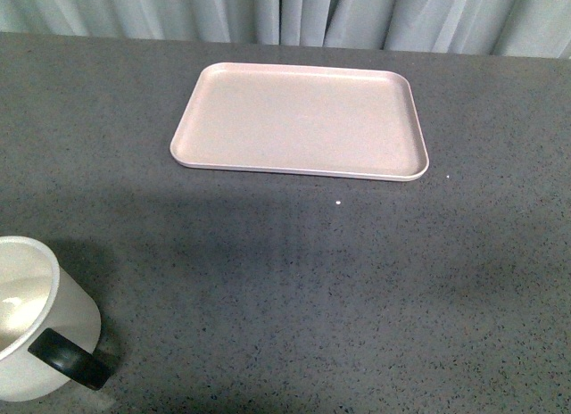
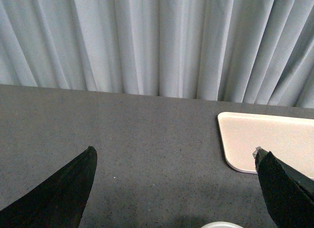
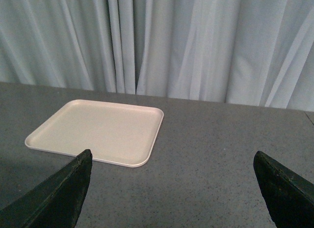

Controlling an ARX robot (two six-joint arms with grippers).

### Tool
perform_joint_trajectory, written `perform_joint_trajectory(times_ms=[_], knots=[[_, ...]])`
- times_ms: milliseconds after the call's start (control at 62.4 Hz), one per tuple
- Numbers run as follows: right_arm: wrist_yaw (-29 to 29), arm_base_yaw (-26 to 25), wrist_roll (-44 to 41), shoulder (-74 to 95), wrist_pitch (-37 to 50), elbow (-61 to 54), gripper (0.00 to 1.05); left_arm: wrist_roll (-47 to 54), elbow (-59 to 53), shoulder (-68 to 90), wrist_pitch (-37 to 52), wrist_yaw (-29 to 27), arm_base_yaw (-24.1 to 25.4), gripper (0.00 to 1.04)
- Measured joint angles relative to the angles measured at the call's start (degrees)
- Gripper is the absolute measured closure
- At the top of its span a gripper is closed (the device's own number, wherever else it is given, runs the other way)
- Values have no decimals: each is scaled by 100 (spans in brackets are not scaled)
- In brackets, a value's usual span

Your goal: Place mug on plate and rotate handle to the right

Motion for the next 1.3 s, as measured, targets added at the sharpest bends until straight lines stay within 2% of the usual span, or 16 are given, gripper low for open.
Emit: perform_joint_trajectory(times_ms=[658, 722, 770, 866, 994, 1299], knots=[[0, 0, 0, 0, 0, 0, 9, -57, 28, 63, -90, 96, 22, 9], [4, 0, 0, 0, 0, 0, 9, -299, 605, 831, -1377, 883, 308, 9], [-7, 0, 0, 0, 0, 0, 9, -295, 1008, 1694, -1880, 1054, 520, 9], [-2, 0, 0, 0, 0, 0, 9, -133, 1419, 2951, -1593, 942, 669, 9], [-2, 0, 0, 0, 0, 0, 9, 35, 1797, 4186, -1102, 881, 476, 9], [-2, 0, 0, 0, 0, 0, 9, 201, 2374, 5775, -898, 654, 98, 9]])
